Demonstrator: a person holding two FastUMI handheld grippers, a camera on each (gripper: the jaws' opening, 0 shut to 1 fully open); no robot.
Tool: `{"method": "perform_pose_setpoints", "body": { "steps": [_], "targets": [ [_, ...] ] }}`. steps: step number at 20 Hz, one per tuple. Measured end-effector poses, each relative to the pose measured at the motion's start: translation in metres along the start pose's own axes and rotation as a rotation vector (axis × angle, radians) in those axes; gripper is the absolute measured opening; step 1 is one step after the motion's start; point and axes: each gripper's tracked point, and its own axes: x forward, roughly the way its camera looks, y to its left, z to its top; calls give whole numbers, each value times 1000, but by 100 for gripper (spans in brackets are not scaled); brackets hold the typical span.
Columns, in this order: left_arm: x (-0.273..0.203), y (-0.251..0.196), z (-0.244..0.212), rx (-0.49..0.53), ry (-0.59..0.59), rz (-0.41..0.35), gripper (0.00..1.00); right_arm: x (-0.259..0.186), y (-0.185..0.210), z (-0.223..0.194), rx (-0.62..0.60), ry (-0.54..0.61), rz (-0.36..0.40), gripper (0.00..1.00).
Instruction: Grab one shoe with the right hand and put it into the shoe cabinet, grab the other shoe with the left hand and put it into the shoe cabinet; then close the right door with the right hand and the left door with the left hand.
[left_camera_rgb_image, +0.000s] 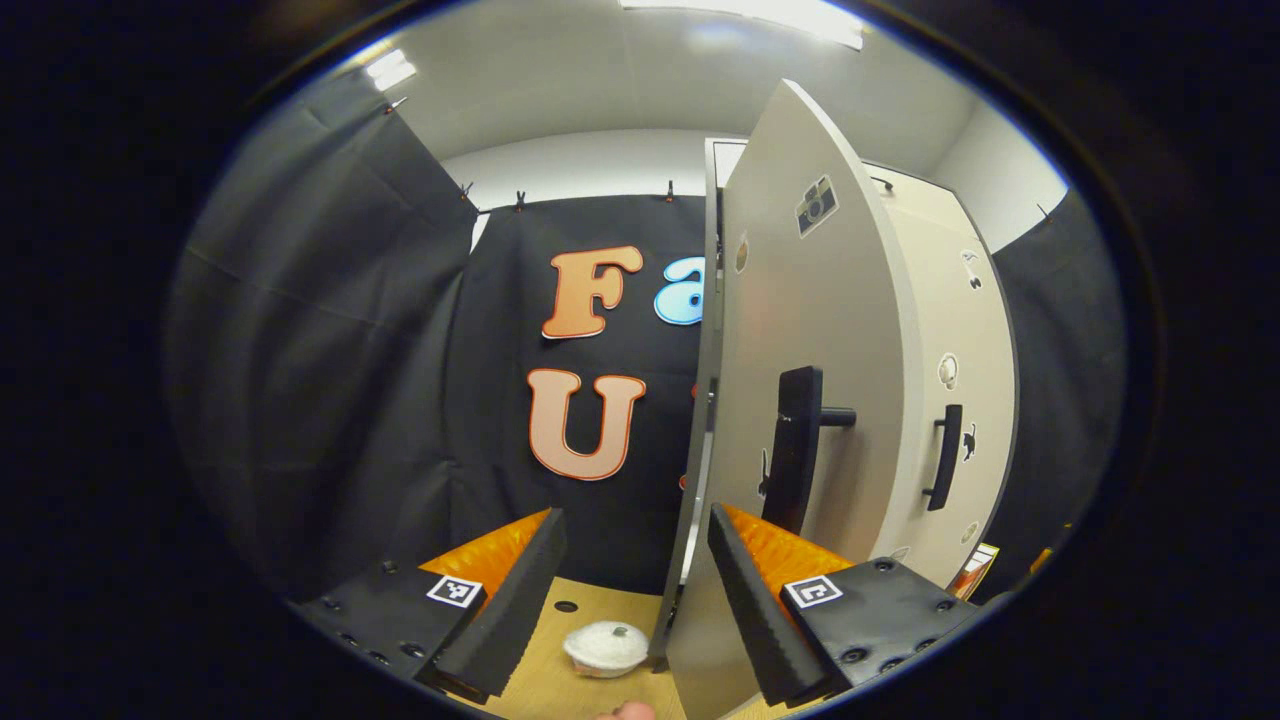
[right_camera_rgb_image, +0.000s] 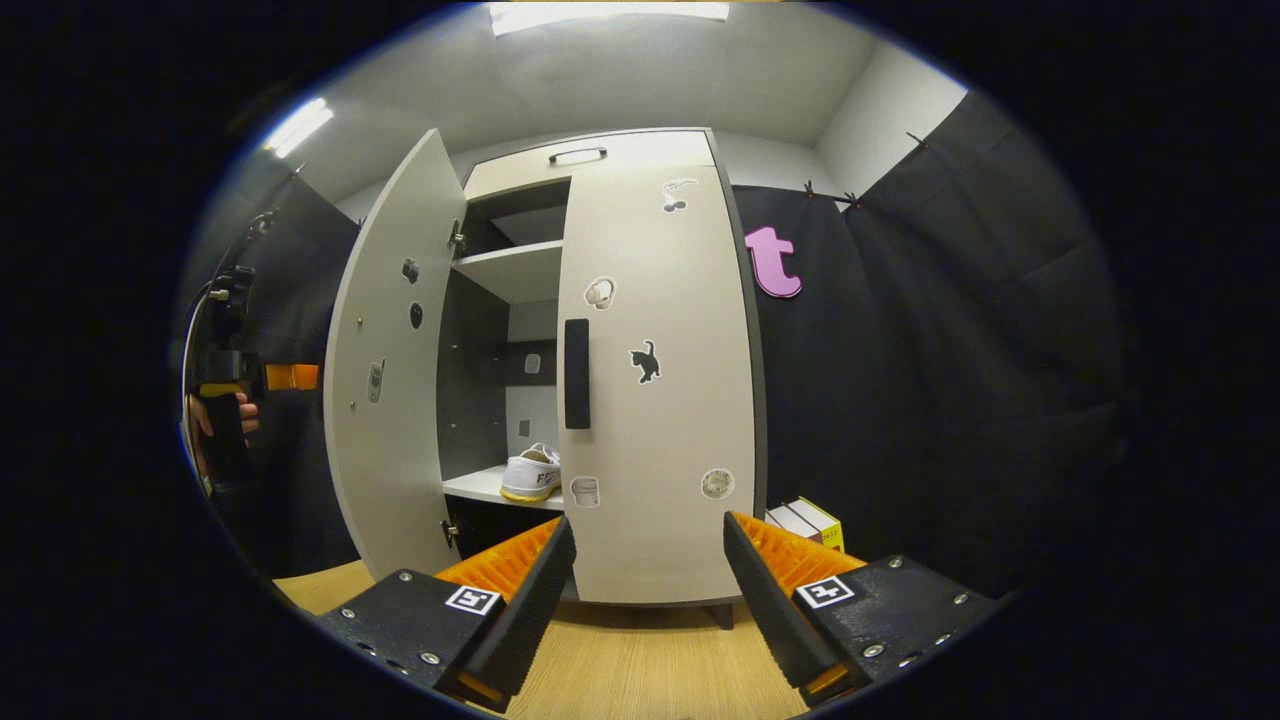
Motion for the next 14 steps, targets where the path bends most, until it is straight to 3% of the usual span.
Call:
{"method": "perform_pose_setpoints", "body": {
  "steps": [1,2,3,7,9,10,14],
  "targets": [
    [2,-9,-1,-3,4,-19,89,-1,-2,0,-4,-1,-7,92],
    [4,-19,-2,-3,9,-41,94,-2,-4,0,-4,-2,-12,92],
    [5,-28,-2,-6,6,-60,89,-3,-6,0,-4,-1,-17,92],
    [16,-65,-7,-40,18,-157,89,-6,-12,-1,1,2,-35,92],
    [14,-86,-7,-117,22,-235,98,-8,-16,0,0,0,-45,92],
    [15,-94,-4,-143,16,-261,95,-8,-17,0,-1,-2,-50,92],
    [25,-121,-8,-107,31,-294,99,-11,-23,4,0,-8,-66,92]
  ]
}}
